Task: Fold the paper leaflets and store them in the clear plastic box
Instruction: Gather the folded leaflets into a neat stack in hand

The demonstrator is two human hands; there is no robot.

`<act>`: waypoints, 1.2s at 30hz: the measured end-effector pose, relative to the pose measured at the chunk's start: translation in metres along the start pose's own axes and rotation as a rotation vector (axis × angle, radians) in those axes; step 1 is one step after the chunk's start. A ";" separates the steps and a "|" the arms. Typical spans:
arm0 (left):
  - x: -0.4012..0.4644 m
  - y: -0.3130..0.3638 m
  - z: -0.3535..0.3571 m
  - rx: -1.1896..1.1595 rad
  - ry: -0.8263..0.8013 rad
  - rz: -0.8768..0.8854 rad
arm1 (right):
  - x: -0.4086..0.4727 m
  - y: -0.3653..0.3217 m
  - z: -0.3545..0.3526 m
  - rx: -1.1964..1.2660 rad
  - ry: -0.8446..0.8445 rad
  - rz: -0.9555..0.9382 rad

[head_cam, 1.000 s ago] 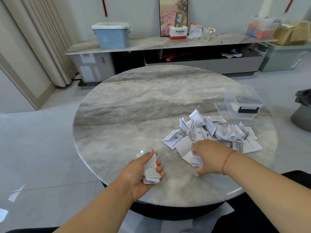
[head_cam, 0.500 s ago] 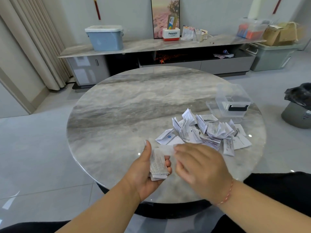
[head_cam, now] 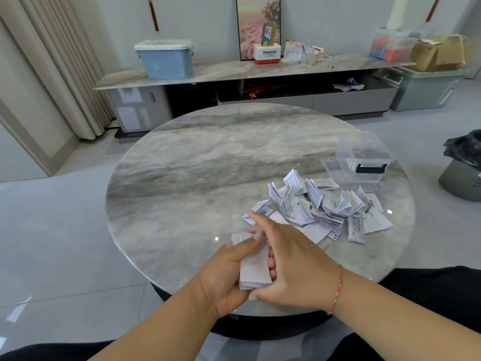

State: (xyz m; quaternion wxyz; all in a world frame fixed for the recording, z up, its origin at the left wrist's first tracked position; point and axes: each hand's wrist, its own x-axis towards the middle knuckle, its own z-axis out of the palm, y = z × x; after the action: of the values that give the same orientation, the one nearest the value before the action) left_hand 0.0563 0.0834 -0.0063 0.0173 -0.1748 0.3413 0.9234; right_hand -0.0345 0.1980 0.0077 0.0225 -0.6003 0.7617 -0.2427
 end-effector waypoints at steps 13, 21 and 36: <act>0.001 0.007 -0.018 -0.124 0.276 0.035 | 0.025 0.065 0.028 -0.412 -0.147 0.506; 0.003 0.008 -0.025 -0.174 0.426 0.028 | 0.014 0.057 0.044 -0.465 0.100 0.416; 0.005 0.004 -0.014 -0.029 0.196 0.217 | 0.016 -0.012 0.029 0.870 0.218 0.703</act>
State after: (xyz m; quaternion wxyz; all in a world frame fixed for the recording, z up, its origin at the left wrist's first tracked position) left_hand 0.0558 0.0710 -0.0154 -0.1188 -0.2265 0.3449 0.9031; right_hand -0.0185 0.1716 -0.0093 0.2683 -0.2177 0.7436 -0.5724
